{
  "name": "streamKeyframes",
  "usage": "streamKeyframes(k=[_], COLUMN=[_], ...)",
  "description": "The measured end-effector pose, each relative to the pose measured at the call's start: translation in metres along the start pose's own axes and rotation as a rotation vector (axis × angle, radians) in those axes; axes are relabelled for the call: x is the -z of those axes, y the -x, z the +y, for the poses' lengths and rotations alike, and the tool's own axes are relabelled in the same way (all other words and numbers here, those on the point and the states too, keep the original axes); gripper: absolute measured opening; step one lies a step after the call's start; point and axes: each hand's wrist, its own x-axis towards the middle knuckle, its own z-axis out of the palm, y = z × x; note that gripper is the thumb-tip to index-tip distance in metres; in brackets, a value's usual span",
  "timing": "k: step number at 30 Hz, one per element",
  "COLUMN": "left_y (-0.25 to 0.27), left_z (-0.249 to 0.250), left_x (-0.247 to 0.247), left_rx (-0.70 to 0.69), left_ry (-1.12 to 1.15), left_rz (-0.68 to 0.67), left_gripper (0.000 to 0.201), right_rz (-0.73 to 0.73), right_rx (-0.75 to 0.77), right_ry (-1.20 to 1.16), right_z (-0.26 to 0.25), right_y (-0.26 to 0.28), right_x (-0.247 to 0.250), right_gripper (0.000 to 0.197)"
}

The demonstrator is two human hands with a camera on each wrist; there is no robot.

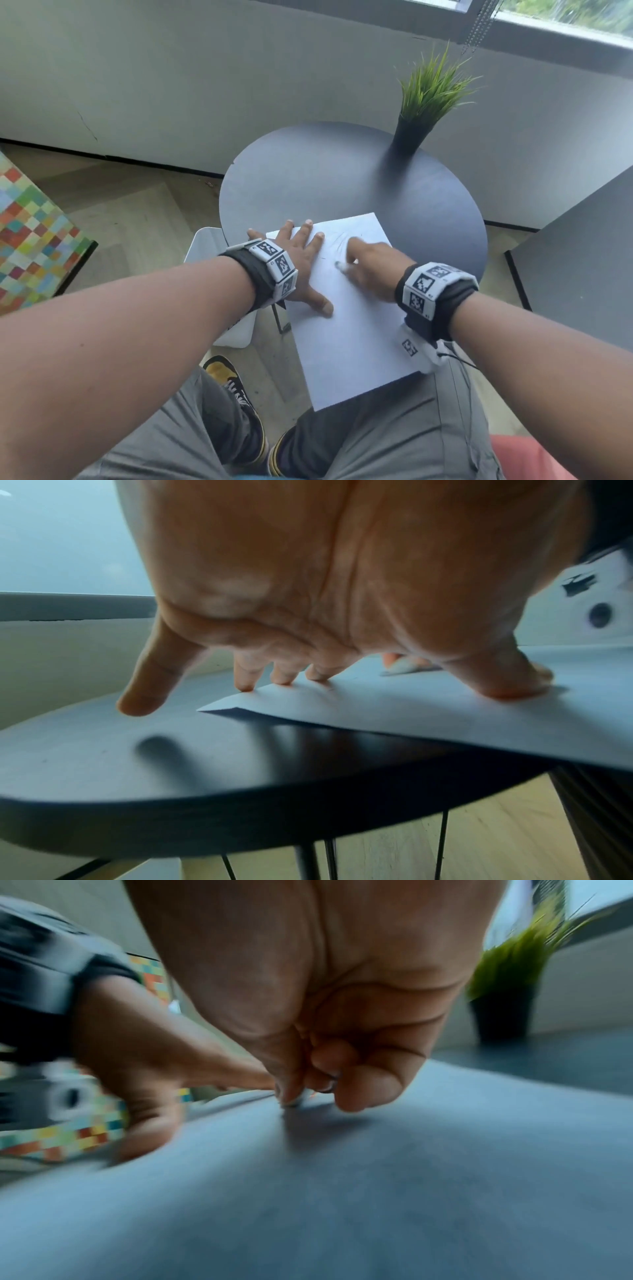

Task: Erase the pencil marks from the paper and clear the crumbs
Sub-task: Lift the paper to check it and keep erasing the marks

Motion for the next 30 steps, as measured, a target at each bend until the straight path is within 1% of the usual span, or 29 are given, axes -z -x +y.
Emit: streamKeyframes(k=[1, 2, 4, 6, 8, 9, 10, 11, 15, 17, 19, 21, 24, 26, 28, 29, 30], left_y=[0.002, 0.004, 0.01, 0.016, 0.018, 0.017, 0.015, 0.012, -0.005, -0.013, -0.02, -0.023, -0.025, -0.026, -0.027, -0.028, -0.028], left_z=[0.002, 0.004, 0.007, 0.006, -0.001, -0.007, -0.012, -0.019, -0.036, -0.039, -0.039, -0.039, -0.04, -0.041, -0.041, -0.041, -0.041], left_x=[-0.002, -0.004, -0.005, -0.002, 0.004, 0.005, 0.005, 0.004, 0.001, 0.005, 0.008, 0.008, 0.008, 0.009, 0.01, 0.011, 0.011], left_rx=[0.023, 0.037, 0.038, 0.009, -0.031, -0.047, -0.057, -0.062, -0.06, -0.072, -0.088, -0.107, -0.149, -0.187, -0.217, -0.227, -0.232], left_ry=[0.0, -0.004, -0.024, -0.033, 0.018, 0.052, 0.078, 0.095, 0.115, 0.089, 0.041, -0.002, -0.06, -0.096, -0.11, -0.108, -0.098], left_rz=[0.014, 0.031, 0.074, 0.14, 0.179, 0.187, 0.19, 0.185, 0.071, 0.031, 0.011, 0.008, 0.031, 0.044, 0.038, 0.03, 0.019], left_gripper=[0.145, 0.143, 0.131, 0.104, 0.075, 0.066, 0.062, 0.064, 0.101, 0.115, 0.124, 0.129, 0.133, 0.136, 0.138, 0.138, 0.138], right_rz=[0.021, 0.034, 0.048, 0.038, 0.016, 0.004, -0.007, -0.016, -0.033, -0.054, -0.099, -0.118, -0.033, 0.025, 0.081, 0.08, 0.052], right_rx=[-0.075, -0.118, -0.119, -0.083, -0.053, -0.034, -0.011, 0.013, 0.091, 0.126, 0.138, 0.112, 0.081, 0.065, 0.051, 0.07, 0.133], right_ry=[-0.017, -0.027, -0.034, -0.046, -0.057, -0.051, -0.043, -0.035, 0.021, 0.032, 0.054, 0.057, -0.065, -0.094, -0.064, -0.044, -0.025], right_z=[0.007, 0.013, 0.02, 0.024, 0.028, 0.03, 0.031, 0.033, 0.036, 0.035, 0.033, 0.026, 0.01, -0.002, -0.009, -0.012, -0.014], right_y=[-0.004, -0.007, -0.013, -0.015, -0.017, -0.018, -0.019, -0.019, -0.024, -0.026, -0.028, -0.032, -0.043, -0.053, -0.059, -0.057, -0.054], right_x=[0.005, 0.008, 0.008, 0.008, 0.009, 0.01, 0.01, 0.011, 0.011, 0.015, 0.021, 0.026, 0.024, 0.02, 0.017, 0.016, 0.013], right_gripper=[0.035, 0.034, 0.031, 0.027, 0.024, 0.023, 0.021, 0.019, 0.009, 0.009, 0.012, 0.016, 0.026, 0.024, 0.019, 0.018, 0.018])
